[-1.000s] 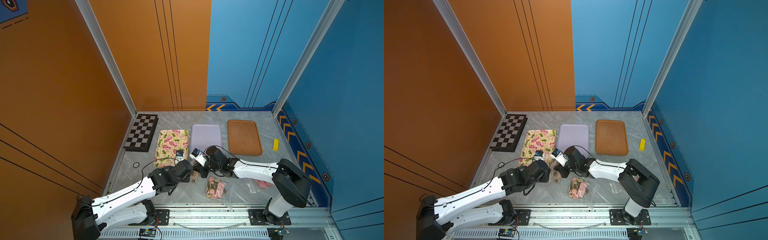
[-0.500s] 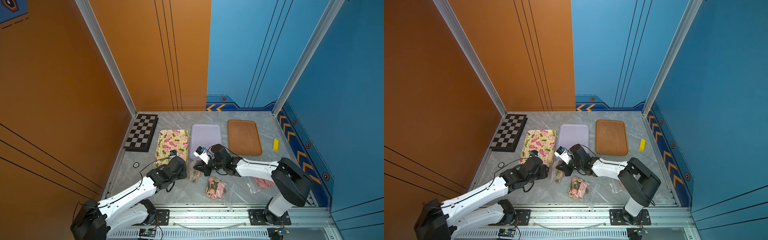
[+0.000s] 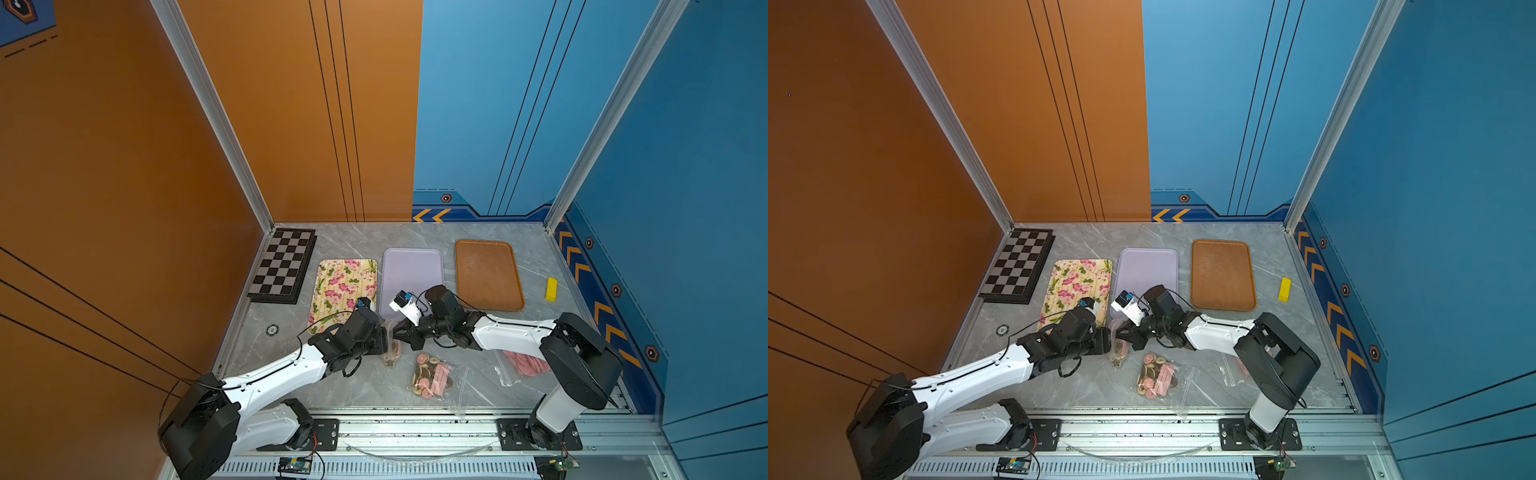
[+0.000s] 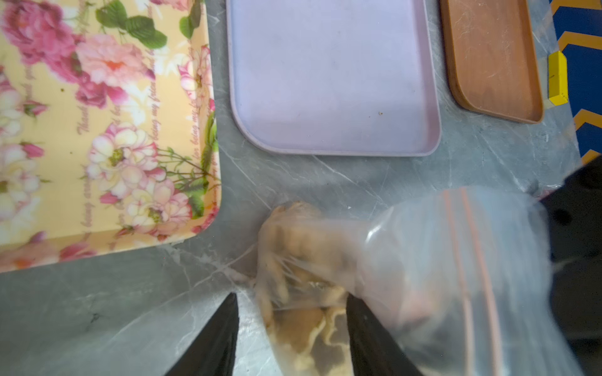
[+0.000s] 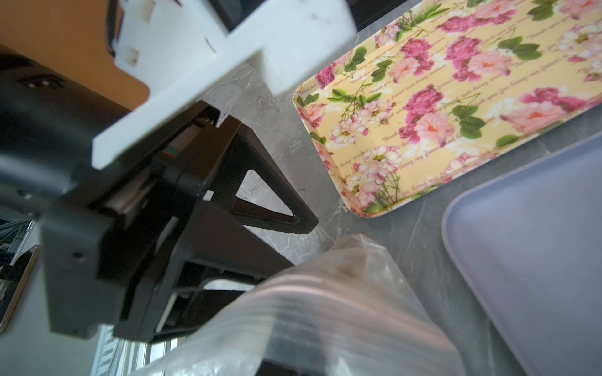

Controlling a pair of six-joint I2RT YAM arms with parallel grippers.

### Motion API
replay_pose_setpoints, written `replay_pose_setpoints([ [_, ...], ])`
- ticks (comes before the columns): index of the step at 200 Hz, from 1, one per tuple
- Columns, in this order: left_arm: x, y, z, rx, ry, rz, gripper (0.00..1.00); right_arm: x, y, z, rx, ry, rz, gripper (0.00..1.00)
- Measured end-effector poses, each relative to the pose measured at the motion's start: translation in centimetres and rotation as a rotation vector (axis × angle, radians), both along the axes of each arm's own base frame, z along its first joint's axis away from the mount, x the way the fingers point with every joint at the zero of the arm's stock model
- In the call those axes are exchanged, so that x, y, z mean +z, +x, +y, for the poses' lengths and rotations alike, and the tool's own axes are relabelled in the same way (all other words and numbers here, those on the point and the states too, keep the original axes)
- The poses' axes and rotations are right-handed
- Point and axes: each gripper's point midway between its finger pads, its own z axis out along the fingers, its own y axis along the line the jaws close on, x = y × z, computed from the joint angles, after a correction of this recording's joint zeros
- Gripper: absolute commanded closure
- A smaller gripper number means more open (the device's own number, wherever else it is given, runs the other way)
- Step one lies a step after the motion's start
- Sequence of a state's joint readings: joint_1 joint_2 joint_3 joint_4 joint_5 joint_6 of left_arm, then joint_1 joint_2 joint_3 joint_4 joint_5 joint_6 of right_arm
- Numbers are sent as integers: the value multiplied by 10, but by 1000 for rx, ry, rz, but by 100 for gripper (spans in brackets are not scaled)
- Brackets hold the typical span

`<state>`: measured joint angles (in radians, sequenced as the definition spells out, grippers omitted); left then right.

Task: Pour cookies out of the ziploc bag
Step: Open the ziploc bag at the center of the board.

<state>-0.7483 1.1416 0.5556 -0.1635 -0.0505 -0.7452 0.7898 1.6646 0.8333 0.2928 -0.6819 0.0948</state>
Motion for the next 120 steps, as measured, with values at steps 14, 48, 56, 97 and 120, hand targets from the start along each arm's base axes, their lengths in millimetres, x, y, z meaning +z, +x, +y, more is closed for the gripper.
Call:
replay_pose_setpoints([
  [14, 4, 0, -1, -4, -18, -19, 46, 2, 1, -1, 0, 11, 10, 100],
  [48, 12, 0, -6, -15, -74, -64, 45, 4, 4, -7, 1, 58, 43, 100],
  [56, 12, 0, -7, -18, -82, -70, 45, 5, 4, -7, 1, 65, 46, 100],
  [97, 9, 1, -10, -22, -102, -79, 46, 1, 7, -9, 4, 77, 80, 100],
  [120, 10, 2, -12, -27, -110, -83, 46, 0, 8, -12, 0, 85, 93, 100],
])
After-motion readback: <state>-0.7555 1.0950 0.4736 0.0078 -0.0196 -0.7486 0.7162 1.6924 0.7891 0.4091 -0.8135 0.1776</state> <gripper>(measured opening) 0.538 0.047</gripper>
